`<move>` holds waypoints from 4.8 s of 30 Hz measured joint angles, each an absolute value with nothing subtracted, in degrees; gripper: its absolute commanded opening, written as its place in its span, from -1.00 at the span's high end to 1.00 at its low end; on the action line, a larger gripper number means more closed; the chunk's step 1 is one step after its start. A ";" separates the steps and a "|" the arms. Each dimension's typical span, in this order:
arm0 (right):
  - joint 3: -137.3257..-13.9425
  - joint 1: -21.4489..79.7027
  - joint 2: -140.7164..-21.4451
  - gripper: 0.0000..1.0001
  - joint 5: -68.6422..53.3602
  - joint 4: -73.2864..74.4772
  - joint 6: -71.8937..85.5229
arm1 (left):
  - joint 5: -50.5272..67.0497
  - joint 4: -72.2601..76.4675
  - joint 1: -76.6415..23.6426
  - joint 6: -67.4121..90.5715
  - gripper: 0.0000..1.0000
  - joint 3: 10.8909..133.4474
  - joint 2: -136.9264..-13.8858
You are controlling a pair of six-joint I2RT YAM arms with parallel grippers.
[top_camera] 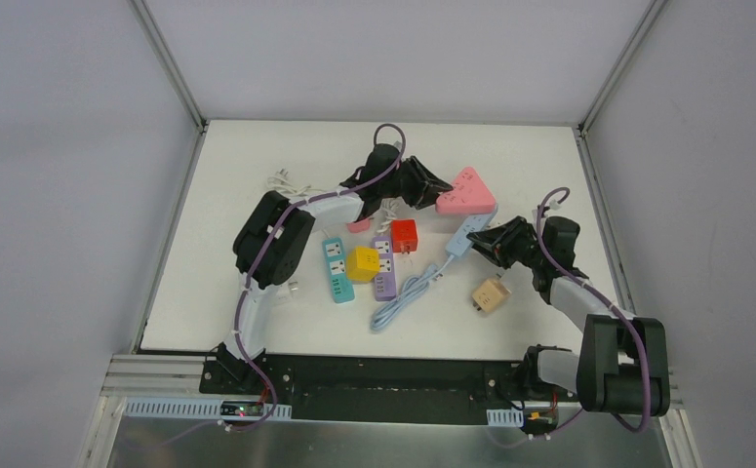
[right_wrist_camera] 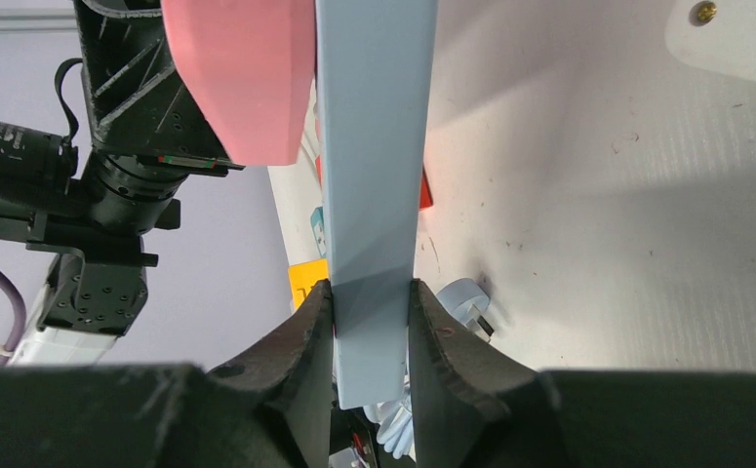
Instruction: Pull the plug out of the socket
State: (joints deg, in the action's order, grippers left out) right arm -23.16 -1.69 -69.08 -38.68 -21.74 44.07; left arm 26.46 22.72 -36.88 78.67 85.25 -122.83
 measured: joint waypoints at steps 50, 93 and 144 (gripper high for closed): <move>-24.38 -1.72 -69.12 1.00 -44.64 -27.66 47.42 | 31.81 47.55 -33.65 87.92 -0.21 76.66 -120.75; -30.63 0.58 -73.73 -0.08 -27.75 -6.61 35.33 | 34.83 42.57 -38.57 80.93 1.00 77.06 -129.47; -44.29 22.02 -86.13 0.77 7.73 0.69 27.62 | 32.93 45.23 -37.76 70.52 1.00 76.25 -128.88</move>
